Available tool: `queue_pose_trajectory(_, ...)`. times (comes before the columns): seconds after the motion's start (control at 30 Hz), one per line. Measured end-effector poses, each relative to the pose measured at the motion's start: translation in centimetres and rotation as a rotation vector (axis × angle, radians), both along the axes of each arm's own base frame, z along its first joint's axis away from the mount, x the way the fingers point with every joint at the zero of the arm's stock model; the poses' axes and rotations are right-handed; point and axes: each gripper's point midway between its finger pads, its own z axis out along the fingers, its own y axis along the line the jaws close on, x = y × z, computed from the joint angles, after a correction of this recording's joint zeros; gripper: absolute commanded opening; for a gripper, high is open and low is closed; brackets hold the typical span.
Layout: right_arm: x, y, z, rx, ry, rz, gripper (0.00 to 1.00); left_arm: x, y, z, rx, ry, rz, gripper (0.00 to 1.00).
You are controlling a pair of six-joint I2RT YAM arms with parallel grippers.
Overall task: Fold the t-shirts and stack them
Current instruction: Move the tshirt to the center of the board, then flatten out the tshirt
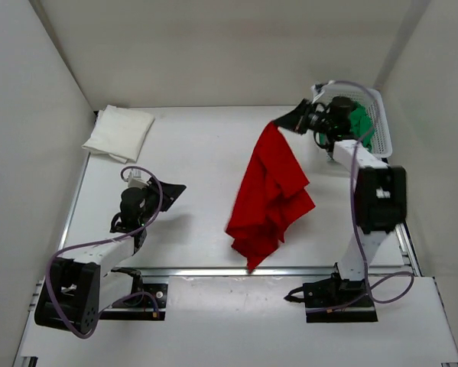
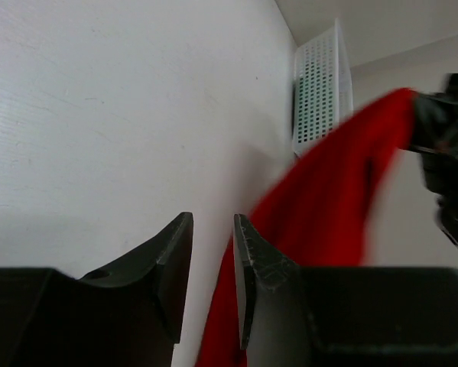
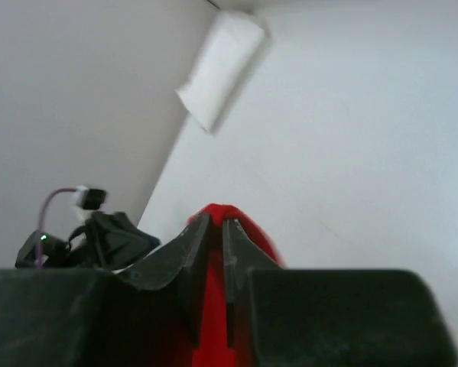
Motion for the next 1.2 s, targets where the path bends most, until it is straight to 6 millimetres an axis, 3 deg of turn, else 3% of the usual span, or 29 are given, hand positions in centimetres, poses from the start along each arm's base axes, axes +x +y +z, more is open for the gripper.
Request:
queue_pose_trajectory(0.03,1.7,0.1,-4.4,0.000,0.120,0.003,0.18,0.0,0.0,-0.3,0.006,0.007,0.001,0.40)
queue_pose_trajectory(0.1,4.0,0.5,-11.0,-0.011,0.307,0.009,0.31,-0.2,0.0,-0.8,0.029,0.019,-0.001,0.40)
queue_pose_trajectory(0.17,5.6,0.5,-15.0,-0.054,0.420,-0.011,0.41,-0.3,-0.4,-1.3,0.063,0.028,-0.016,0.43)
queue_pose_trajectory(0.23,6.5,0.8,-15.9,-0.140,0.457,-0.059,0.44,-0.5,-1.9,-1.6,0.114,0.035,-0.063,0.45)
queue_pose_trajectory(0.3,7.1,1.5,-14.0,-0.221,0.396,-0.095,0.44,-0.6,-4.7,-1.1,0.188,0.015,-0.145,0.50)
queue_pose_trajectory(0.33,6.9,2.0,-12.3,-0.271,0.340,-0.127,0.42,-0.7,-7.2,-0.4,0.232,-0.010,-0.209,0.51)
queue_pose_trajectory(0.4,5.6,2.3,-9.6,-0.321,0.262,-0.171,0.22,-1.1,-11.1,0.9,0.281,-0.062,-0.310,0.54)
queue_pose_trajectory(0.47,1.8,2.4,-6.8,-0.350,0.197,-0.210,0.00,-1.8,-14.8,1.7,0.327,-0.109,-0.406,0.59)
queue_pose_trajectory(0.57,-4.0,-0.4,-5.7,-0.328,0.156,-0.309,0.00,-2.6,-19.7,1.2,0.415,-0.136,-0.536,0.65)
queue_pose_trajectory(0.63,-6.0,-2.8,-7.6,-0.307,0.176,-0.388,0.00,-2.8,-22.3,0.1,0.489,-0.141,-0.597,0.69)
queue_pose_trajectory(0.73,-9.6,-5.8,-14.5,-0.319,0.336,-0.476,0.03,-3.6,-25.8,-1.6,0.614,-0.165,-0.678,0.73)
queue_pose_trajectory(0.8,-12.5,-6.7,-19.0,-0.337,0.454,-0.495,0.17,-4.3,-27.5,-2.4,0.686,-0.192,-0.727,0.73)
queue_pose_trajectory(0.87,-15.4,-7.1,-21.9,-0.349,0.538,-0.503,0.28,-4.9,-28.9,-3.2,0.741,-0.213,-0.775,0.72)
queue_pose_trajectory(0.93,-17.6,-7.5,-23.2,-0.353,0.563,-0.521,0.39,-4.8,-29.6,-4.0,0.794,-0.220,-0.805,0.73)
queue_pose_trajectory(1.0,-18.6,-7.8,-23.4,-0.348,0.548,-0.539,0.44,-4.4,-30.1,-5.1,0.850,-0.219,-0.824,0.72)
queue_pose_trajectory(1.2,-18.7,-9.2,-23.6,-0.388,0.520,-0.617,0.50,-3.7,-30.2,-8.4,0.992,-0.183,-0.841,0.63)
